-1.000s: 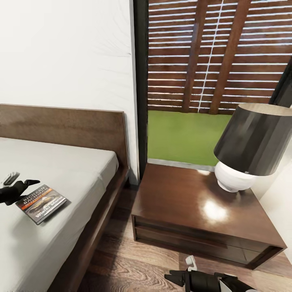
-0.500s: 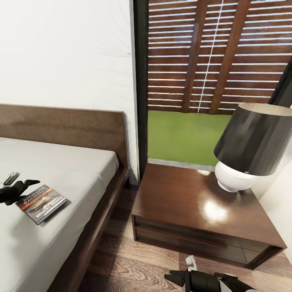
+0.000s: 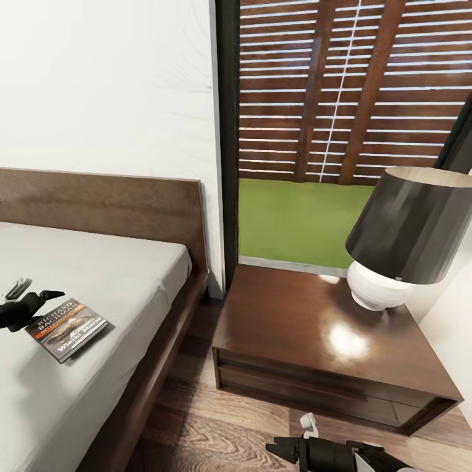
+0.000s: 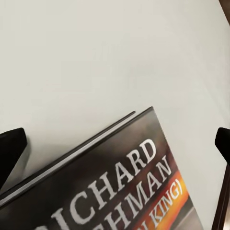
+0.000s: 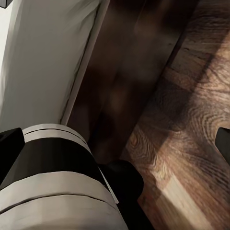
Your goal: In the bedroom, move the book from the bed onto either nightstand, and place the two sandals side by side next to the bed.
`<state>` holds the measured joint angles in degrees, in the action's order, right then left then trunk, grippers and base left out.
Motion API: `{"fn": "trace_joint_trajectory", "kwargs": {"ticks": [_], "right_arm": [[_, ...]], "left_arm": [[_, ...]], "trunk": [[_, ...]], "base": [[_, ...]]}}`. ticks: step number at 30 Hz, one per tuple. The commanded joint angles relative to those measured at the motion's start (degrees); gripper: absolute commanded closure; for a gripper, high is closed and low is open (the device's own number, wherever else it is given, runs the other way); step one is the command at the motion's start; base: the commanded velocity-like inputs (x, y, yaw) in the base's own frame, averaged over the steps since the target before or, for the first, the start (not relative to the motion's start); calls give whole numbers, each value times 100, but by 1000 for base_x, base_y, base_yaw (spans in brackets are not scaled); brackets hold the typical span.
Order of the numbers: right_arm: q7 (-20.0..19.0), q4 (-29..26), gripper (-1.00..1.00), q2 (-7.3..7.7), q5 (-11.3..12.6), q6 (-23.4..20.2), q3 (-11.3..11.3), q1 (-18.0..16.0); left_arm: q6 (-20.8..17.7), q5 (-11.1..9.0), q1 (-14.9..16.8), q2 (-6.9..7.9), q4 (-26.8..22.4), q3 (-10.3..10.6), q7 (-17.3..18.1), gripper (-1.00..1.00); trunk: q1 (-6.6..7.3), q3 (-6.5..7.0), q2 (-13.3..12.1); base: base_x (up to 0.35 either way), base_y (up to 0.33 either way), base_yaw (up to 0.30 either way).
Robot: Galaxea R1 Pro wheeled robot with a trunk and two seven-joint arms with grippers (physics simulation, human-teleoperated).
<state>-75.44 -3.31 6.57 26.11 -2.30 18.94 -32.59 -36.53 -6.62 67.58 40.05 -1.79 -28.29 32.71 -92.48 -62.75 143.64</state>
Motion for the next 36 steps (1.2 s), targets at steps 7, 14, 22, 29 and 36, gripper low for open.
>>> {"fn": "trace_joint_trajectory", "kwargs": {"ticks": [7,14,22,29,36], "right_arm": [[-14,-4,-100,2,52,-25,48,-2],[-14,-3,-100,2,52,-25,48,-2],[-14,-3,-100,2,46,-25,48,-2],[-14,-3,-100,2,44,-25,48,-2],[-14,-3,-100,2,43,-25,48,-2]], "left_arm": [[-53,-24,0,0,3,95,-10,-100],[-51,-24,0,3,3,95,-10,-100],[-55,-24,0,2,3,95,-10,-100],[-56,-24,0,3,3,95,-10,-100],[-54,-23,0,3,3,95,-10,-100]], "trunk": [[1,-6,2],[1,-6,2],[1,-6,2],[1,-6,2],[1,-6,2]], "base": [[0,-50,0],[0,-28,0],[0,-5,0],[0,-1,0],[0,0,0]]}}
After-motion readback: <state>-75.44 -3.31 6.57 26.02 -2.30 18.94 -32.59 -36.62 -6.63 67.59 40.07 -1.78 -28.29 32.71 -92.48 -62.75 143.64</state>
